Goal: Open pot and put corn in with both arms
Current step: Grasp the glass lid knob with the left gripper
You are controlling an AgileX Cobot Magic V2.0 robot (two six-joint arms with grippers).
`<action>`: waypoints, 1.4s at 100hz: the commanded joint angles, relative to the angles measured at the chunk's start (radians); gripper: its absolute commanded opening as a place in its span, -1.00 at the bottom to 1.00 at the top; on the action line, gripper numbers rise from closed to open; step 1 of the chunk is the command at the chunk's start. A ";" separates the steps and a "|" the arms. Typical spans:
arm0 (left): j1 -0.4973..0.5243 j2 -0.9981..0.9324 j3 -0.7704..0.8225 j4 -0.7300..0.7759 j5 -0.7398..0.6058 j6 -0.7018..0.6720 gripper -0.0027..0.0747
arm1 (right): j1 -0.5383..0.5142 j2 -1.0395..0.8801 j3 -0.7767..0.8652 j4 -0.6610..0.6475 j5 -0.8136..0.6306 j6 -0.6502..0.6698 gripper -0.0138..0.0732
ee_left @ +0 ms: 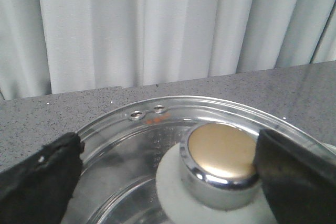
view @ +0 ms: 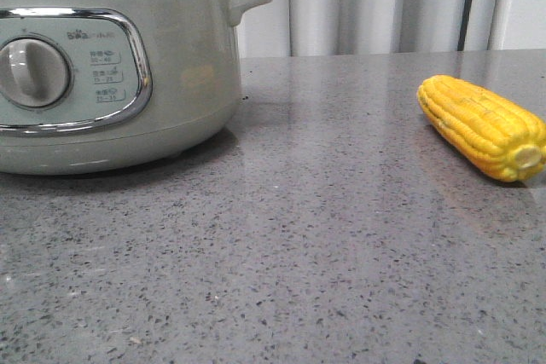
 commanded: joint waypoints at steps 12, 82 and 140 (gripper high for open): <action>-0.008 0.077 -0.068 -0.002 -0.108 0.002 0.69 | -0.007 0.012 -0.035 -0.010 -0.085 -0.016 0.45; -0.077 0.132 -0.068 -0.001 -0.119 0.002 0.47 | -0.007 0.012 -0.035 -0.010 -0.085 -0.016 0.45; -0.075 0.134 -0.070 -0.001 -0.128 0.002 -0.69 | -0.007 0.012 -0.035 -0.010 -0.077 -0.016 0.45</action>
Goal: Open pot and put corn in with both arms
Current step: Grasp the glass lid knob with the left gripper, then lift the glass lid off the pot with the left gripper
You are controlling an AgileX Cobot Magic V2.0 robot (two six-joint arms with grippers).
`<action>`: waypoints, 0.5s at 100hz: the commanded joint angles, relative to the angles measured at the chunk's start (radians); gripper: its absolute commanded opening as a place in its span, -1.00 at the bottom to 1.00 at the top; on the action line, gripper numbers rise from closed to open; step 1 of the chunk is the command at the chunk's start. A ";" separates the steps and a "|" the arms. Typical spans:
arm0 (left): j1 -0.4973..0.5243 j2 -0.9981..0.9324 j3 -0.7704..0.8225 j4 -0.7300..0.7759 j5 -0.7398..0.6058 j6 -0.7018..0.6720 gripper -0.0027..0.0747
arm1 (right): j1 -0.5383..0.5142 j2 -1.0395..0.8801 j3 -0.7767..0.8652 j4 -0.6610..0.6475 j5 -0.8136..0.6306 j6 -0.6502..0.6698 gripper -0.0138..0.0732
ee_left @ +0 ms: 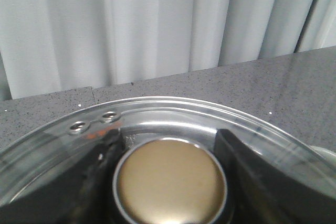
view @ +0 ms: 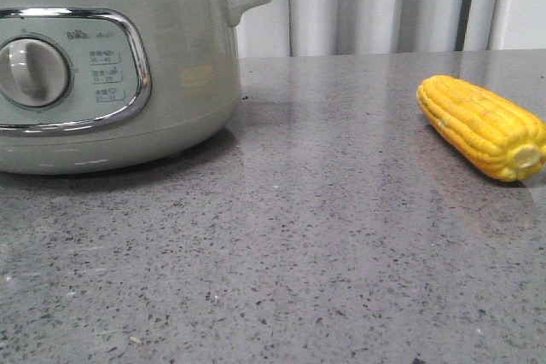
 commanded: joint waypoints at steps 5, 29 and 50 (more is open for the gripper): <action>-0.003 -0.029 -0.025 -0.003 -0.045 -0.002 -0.75 | -0.007 0.010 -0.035 -0.009 -0.073 -0.013 0.45; -0.003 -0.140 -0.060 -0.012 -0.101 -0.002 -0.78 | -0.007 0.010 -0.035 -0.009 -0.073 -0.013 0.45; 0.051 -0.261 -0.115 -0.012 -0.093 -0.002 -0.78 | -0.007 0.010 -0.035 -0.009 -0.077 -0.013 0.45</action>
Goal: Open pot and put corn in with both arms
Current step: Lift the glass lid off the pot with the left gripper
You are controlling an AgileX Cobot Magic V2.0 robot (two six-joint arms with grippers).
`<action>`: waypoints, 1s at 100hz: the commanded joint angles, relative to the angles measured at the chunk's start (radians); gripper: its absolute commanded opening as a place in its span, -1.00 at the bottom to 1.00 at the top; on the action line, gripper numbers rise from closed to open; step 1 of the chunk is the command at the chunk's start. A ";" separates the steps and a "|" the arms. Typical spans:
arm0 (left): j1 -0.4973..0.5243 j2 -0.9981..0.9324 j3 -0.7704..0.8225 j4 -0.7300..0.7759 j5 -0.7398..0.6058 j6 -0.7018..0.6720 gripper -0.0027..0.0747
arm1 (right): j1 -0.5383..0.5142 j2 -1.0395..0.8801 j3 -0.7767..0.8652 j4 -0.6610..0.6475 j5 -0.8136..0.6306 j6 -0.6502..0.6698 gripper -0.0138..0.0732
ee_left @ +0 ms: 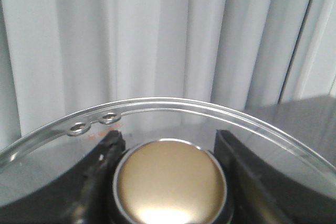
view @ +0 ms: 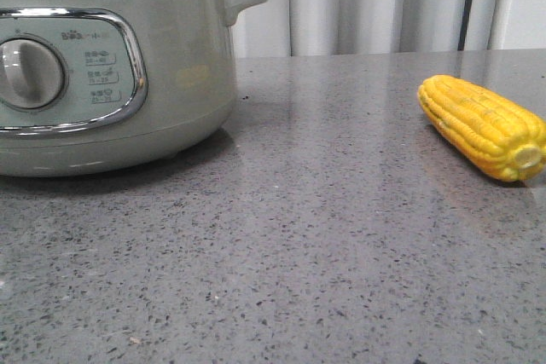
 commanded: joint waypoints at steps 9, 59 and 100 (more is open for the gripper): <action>0.117 -0.133 -0.058 -0.004 -0.109 -0.002 -0.78 | -0.007 0.010 -0.035 -0.009 -0.077 -0.013 0.45; 0.690 -0.213 0.014 -0.107 0.033 -0.002 -0.78 | -0.007 0.010 -0.035 -0.058 -0.077 -0.013 0.45; 0.810 -0.175 0.348 -0.098 -0.162 -0.002 -0.77 | -0.007 0.010 -0.035 -0.074 -0.077 -0.013 0.45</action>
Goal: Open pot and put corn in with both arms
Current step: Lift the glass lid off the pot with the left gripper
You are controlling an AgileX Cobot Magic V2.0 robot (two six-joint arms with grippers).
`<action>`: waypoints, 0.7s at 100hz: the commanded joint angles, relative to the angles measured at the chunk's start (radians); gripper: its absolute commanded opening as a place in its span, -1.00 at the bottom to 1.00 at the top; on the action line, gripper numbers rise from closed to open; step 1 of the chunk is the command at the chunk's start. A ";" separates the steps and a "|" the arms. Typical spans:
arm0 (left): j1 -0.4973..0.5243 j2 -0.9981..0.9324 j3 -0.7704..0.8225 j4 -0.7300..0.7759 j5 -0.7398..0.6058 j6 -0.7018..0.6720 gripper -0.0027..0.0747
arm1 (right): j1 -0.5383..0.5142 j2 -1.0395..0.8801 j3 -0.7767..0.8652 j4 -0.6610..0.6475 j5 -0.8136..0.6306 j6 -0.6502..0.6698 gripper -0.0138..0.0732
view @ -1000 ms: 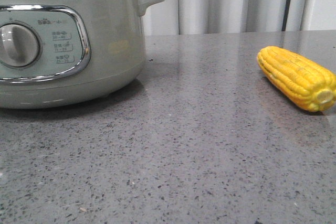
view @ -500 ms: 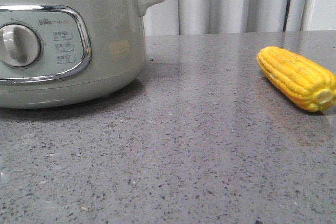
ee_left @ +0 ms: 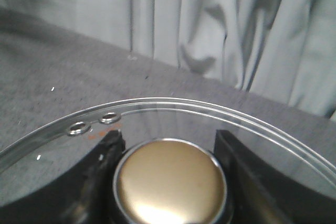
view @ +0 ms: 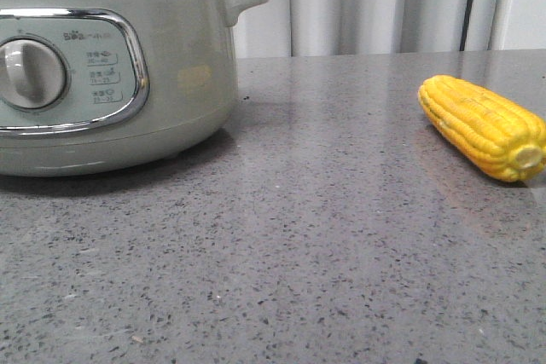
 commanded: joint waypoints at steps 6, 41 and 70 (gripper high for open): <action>0.008 0.014 0.080 -0.013 -0.214 -0.004 -0.77 | -0.007 0.010 -0.035 -0.016 -0.077 -0.007 0.45; 0.008 0.036 0.188 -0.013 -0.245 -0.004 -0.76 | -0.007 0.010 -0.035 -0.016 -0.077 -0.007 0.45; -0.047 0.065 0.202 -0.004 -0.248 -0.004 -0.57 | -0.007 0.010 -0.035 -0.014 -0.073 -0.007 0.45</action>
